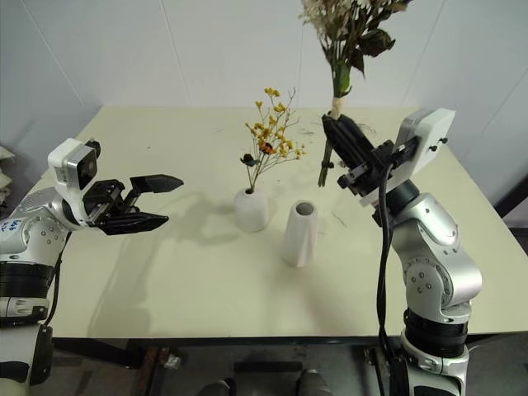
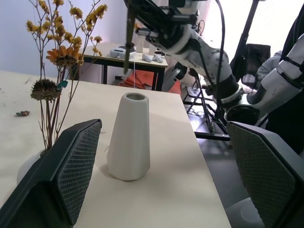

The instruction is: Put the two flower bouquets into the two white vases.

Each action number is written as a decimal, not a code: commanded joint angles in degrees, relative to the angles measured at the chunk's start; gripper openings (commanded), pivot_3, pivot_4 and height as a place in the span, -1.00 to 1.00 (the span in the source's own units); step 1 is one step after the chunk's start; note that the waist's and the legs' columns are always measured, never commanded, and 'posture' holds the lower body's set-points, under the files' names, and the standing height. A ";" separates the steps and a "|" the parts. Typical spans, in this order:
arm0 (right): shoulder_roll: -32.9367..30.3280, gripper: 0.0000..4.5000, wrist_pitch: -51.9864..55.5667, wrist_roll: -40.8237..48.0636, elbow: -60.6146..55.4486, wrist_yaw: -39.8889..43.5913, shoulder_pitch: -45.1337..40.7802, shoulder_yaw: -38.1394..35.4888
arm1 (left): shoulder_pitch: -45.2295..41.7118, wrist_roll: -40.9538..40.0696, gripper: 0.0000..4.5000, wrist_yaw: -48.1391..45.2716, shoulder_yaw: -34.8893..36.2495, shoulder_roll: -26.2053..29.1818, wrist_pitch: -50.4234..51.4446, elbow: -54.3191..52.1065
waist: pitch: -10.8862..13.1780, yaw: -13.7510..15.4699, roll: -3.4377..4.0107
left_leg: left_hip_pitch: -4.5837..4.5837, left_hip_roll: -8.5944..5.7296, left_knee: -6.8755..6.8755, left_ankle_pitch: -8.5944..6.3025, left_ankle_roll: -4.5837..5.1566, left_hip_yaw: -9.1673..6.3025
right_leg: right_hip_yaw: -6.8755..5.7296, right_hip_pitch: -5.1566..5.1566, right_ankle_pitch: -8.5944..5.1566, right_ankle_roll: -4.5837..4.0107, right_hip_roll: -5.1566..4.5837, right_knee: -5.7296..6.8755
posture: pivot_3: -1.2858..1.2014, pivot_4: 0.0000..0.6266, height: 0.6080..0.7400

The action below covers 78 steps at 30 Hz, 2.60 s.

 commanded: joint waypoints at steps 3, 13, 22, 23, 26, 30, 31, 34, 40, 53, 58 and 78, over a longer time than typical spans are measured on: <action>-1.13 -0.99 2.38 4.81 -5.88 -1.07 1.85 1.39 | -0.96 -0.47 1.00 -6.43 0.62 0.64 -1.12 0.04 | 0.00 0.08 0.00 | -0.01 0.00 -0.01 0.00 0.00 0.00 | 0.00 0.00 -0.01 -0.01 0.00 -0.03 | 0.03 -0.52 1.00; -1.11 -0.99 -0.16 2.52 -3.80 0.17 4.23 3.09 | -1.05 -0.63 1.00 -6.43 0.44 0.59 -1.46 0.25 | 0.00 0.11 0.00 | -0.01 0.00 -0.01 0.00 0.00 0.00 | -0.01 0.00 -0.01 -0.02 0.00 -0.04 | 0.03 -0.52 1.00; -0.58 -0.99 -4.20 -0.27 0.37 2.70 5.13 4.92 | -0.58 -0.81 1.00 -6.43 0.80 0.56 -1.63 -0.21 | 0.00 0.08 0.00 | -0.01 0.00 -0.02 0.00 0.00 0.00 | -0.01 0.01 -0.02 -0.03 0.00 -0.06 | 0.03 -0.52 1.00; -0.59 -0.99 -4.43 -0.28 0.53 2.83 5.30 5.08 | -0.51 -0.81 1.00 -6.43 0.86 0.52 -1.59 -0.32 | 0.00 0.09 0.00 | -0.01 0.00 -0.02 0.00 0.00 0.00 | -0.01 0.00 -0.02 -0.03 0.00 -0.06 | 0.03 -0.52 1.00; -0.32 -0.99 -4.93 -0.40 0.85 3.51 6.64 5.96 | -0.14 -0.83 1.00 -6.43 1.00 0.45 -1.57 -0.72 | 0.00 0.09 0.00 | -0.01 0.00 -0.08 0.00 0.00 0.00 | -0.01 0.00 -0.02 -0.03 0.00 -0.09 | 0.03 -0.52 1.00; 0.11 -0.99 -6.52 -1.52 2.11 4.30 8.26 7.23 | 0.07 -0.90 1.00 -6.43 1.14 0.32 -1.58 -0.89 | 0.00 0.09 -0.01 | -0.01 0.00 -0.15 0.00 0.00 0.00 | -0.02 0.00 -0.02 -0.03 0.00 -0.15 | 0.03 -0.52 1.00; 0.22 -0.99 -6.80 -1.80 2.47 4.45 8.47 7.55 | 0.11 -0.94 1.00 -6.43 1.14 0.29 -1.60 -0.89 | 0.00 0.06 -0.01 | -0.01 0.00 -0.15 0.00 0.00 0.00 | -0.01 0.00 -0.02 -0.03 0.00 -0.17 | 0.03 -0.52 1.00; 0.49 -0.99 -7.45 -2.60 3.33 4.85 8.96 8.27 | 0.18 -1.04 1.00 -6.43 1.17 0.25 -1.62 -0.89 | 0.00 0.06 -0.01 | -0.01 0.00 -0.16 0.00 0.00 0.00 | -0.02 0.00 -0.02 -0.03 0.00 -0.17 | 0.03 -0.52 1.00; 1.20 -0.99 -8.92 -4.00 4.52 5.49 10.30 8.92 | 0.51 -1.31 1.00 -6.43 1.31 0.41 -1.50 -1.15 | 0.00 0.08 -0.01 | -0.01 0.00 -0.21 0.00 0.00 0.00 | -0.02 0.01 -0.02 -0.03 0.00 -0.24 | 0.03 -0.52 1.00; -0.16 -0.99 -10.59 -3.95 3.85 7.36 14.68 7.11 | -0.21 -0.54 1.00 -6.43 1.57 0.22 -2.02 -0.20 | 0.00 0.15 -0.01 | -0.01 0.00 -0.25 0.00 0.00 0.00 | -0.02 0.01 -0.02 -0.03 0.00 -0.28 | 0.03 -0.52 1.00; -1.01 -0.33 -9.39 -3.05 2.29 7.26 15.41 6.84 | -0.52 -0.18 1.00 -6.42 1.40 -0.41 -2.32 0.07 | 0.00 0.15 -0.01 | -0.01 0.00 -0.25 0.00 0.00 0.00 | -0.02 0.01 -0.02 -0.02 0.00 -0.28 | 0.03 -0.52 1.00; -32.36 0.97 5.29 9.60 -4.26 22.99 27.90 -14.04 | -4.76 2.07 1.00 -6.43 0.56 -1.37 -8.31 8.49 | -0.01 1.56 -0.04 | -0.03 -0.01 -0.21 -0.02 0.03 0.02 | -0.04 0.11 -0.02 -0.02 -0.01 -0.55 | 0.03 -0.52 1.00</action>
